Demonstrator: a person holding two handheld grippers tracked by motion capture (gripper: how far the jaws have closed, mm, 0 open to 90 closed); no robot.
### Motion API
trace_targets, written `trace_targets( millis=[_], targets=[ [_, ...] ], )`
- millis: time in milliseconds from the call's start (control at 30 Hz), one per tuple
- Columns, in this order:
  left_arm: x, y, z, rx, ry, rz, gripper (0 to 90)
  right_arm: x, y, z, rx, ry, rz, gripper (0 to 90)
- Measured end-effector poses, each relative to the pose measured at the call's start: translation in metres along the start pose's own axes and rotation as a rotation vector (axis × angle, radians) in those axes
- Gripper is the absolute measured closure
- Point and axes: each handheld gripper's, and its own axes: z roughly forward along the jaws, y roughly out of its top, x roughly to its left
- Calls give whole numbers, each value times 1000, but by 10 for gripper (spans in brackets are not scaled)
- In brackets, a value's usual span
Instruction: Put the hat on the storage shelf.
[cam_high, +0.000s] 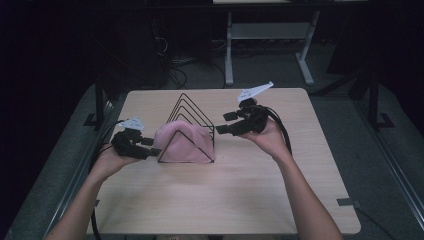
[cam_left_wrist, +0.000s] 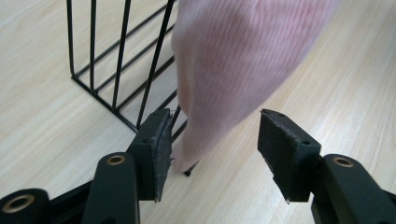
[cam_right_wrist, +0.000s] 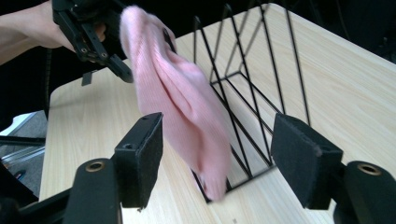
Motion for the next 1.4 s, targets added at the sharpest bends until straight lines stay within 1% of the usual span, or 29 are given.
trace_targets(
  millis=[100, 133, 167, 200, 233, 267, 400, 533, 567, 600, 767, 800, 833, 900, 967, 1000, 1033, 1067, 1167, 1200, 1267, 1367, 1400],
  targets=[
    [0, -4, -1, -1, 5, -12, 415, -3, -8, -9, -4, -21, 16, 315],
    [1, -5, -1, 4, 4, -8, 406, -4, -12, -12, -4, -30, 19, 308],
    [0, -5, -1, 2, 5, -17, 399, -5, -15, -14, -4, -36, 26, 308],
    [1, -6, -2, 7, 7, -14, 392, -5, -18, -17, -3, -44, 33, 305],
    [0, -7, -1, 0, 6, -27, 383, -7, -22, -20, -1, -54, 42, 300],
    [0, -8, -1, 0, 6, -28, 380, -8, -26, -23, -1, -61, 49, 299],
    [0, -9, -2, 4, 4, -23, 373, -9, -36, -32, 4, -85, 65, 293],
    [-2, -10, -2, 2, 4, -27, 350, -12, -47, -40, 9, -106, 80, 285],
    [-2, -11, -2, 6, 5, -24, 341, -12, -50, -42, 7, -108, 82, 284],
    [-3, -11, -2, 1, 5, -38, 336, -13, -52, -43, 6, -109, 88, 284],
    [-4, -13, -2, 1, 6, -47, 313, -16, -68, -51, -6, -126, 113, 278],
    [-4, -13, -2, 6, 5, -41, 313, -16, -71, -52, -7, -129, 114, 276],
    [-4, -13, -2, 6, 4, -39, 312, -16, -74, -53, -4, -130, 126, 274],
    [-6, -14, -2, 7, 5, -45, 309, -16, -81, -56, 0, -130, 131, 275],
    [-6, -15, -3, 11, 8, -40, 306, -16, -87, -58, 4, -137, 133, 275],
    [-6, -16, -3, 6, 8, -48, 307, -15, -90, -59, 12, -141, 141, 275],
    [-6, -17, -4, 10, 10, -42, 306, -16, -93, -61, 15, -146, 139, 275],
    [-7, -19, -5, 6, 14, -46, 306, -16, -96, -63, 18, -148, 149, 275],
    [-6, -23, -7, 14, 18, -47, 306, -17, -105, -68, 16, -152, 173, 275],
    [-6, -24, -7, 8, 22, -55, 306, -17, -109, -70, 12, -154, 175, 274],
    [-6, -26, -8, 15, 25, -51, 305, -18, -115, -73, 8, -161, 180, 273],
    [-8, -28, -7, 9, 25, -56, 302, -17, -125, -77, 9, -166, 198, 273],
    [-9, -28, -7, 11, 24, -52, 301, -17, -128, -78, 10, -169, 203, 273]
  ],
)
